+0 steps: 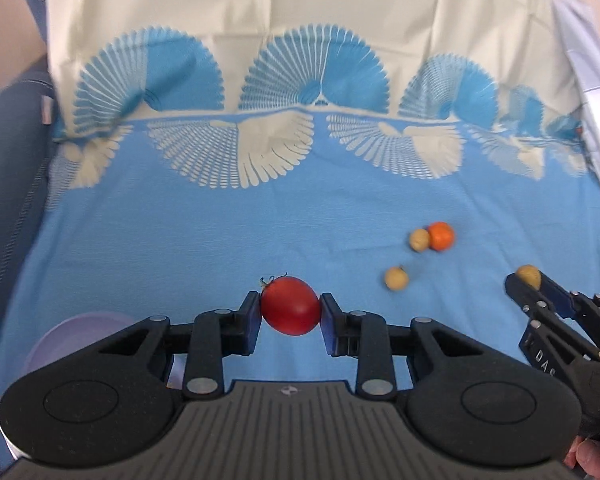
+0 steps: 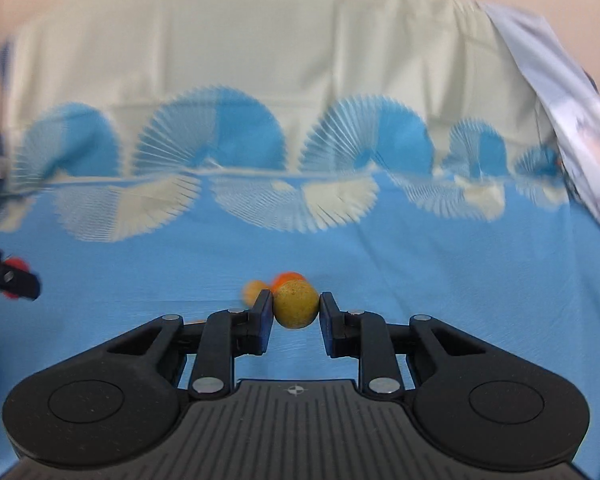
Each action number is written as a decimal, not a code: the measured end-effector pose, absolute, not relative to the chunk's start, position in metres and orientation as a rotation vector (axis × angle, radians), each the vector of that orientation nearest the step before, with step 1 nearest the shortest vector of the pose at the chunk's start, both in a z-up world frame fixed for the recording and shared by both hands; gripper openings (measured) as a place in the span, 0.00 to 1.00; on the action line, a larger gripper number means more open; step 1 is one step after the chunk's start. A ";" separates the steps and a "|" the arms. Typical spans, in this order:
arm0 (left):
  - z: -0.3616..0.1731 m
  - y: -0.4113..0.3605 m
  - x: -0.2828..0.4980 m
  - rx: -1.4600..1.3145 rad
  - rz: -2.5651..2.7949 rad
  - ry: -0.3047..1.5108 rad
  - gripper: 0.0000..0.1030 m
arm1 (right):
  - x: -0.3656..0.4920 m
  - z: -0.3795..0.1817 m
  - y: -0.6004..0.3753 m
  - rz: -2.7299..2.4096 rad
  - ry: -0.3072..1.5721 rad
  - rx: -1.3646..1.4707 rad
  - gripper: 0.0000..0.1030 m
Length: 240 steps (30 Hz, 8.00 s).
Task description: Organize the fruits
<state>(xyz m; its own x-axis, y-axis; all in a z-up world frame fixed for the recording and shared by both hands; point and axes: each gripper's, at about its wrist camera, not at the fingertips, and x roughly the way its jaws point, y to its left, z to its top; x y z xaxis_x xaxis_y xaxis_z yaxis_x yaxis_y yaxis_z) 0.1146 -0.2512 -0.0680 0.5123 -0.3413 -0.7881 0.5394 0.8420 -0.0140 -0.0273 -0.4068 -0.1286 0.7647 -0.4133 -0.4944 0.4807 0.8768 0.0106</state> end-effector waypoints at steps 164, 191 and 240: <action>0.021 0.003 -0.057 0.178 -0.207 0.822 1.00 | -0.141 -0.025 -0.160 -0.061 0.570 0.132 0.99; 0.019 -0.028 -0.049 0.266 -0.203 0.812 1.00 | -0.142 -0.032 -0.196 -0.066 0.593 0.296 0.99; -0.219 -0.407 0.184 0.459 -0.602 0.969 1.00 | 0.083 -0.241 -0.543 -0.282 0.661 0.105 0.99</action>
